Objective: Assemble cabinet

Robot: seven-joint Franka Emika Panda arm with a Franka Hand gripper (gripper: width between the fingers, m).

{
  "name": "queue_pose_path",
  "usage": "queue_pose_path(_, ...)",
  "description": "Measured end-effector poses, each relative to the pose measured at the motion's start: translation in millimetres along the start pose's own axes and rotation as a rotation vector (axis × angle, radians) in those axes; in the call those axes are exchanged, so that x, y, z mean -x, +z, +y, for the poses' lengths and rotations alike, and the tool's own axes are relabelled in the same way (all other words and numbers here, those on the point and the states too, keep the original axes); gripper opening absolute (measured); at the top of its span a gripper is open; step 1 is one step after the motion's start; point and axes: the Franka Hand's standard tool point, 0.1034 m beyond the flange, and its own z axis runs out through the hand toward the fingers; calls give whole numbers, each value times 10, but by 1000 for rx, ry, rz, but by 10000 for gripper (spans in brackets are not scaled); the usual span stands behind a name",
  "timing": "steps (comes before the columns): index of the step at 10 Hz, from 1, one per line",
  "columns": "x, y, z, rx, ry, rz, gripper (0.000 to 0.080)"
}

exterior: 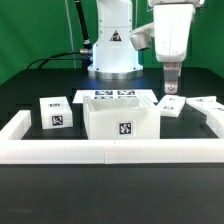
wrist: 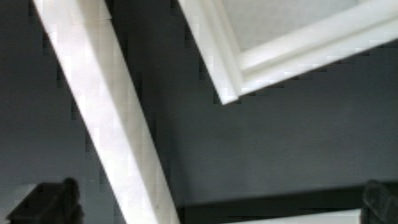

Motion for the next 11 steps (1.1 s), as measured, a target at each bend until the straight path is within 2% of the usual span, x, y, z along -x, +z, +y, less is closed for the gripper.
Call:
queue_pose_path(1,121,4,-40,-5,-88,-13,797)
queue_pose_path(3,236,-14,-79,-5,-179,-38,797)
queue_pose_path(7,271,-3,-93,-9,-174,-41,797)
queue_pose_path(8,340,-15,-162,-17,-177,-46,797)
queue_pose_path(11,564,-56,-582,-65,-158,-57,797)
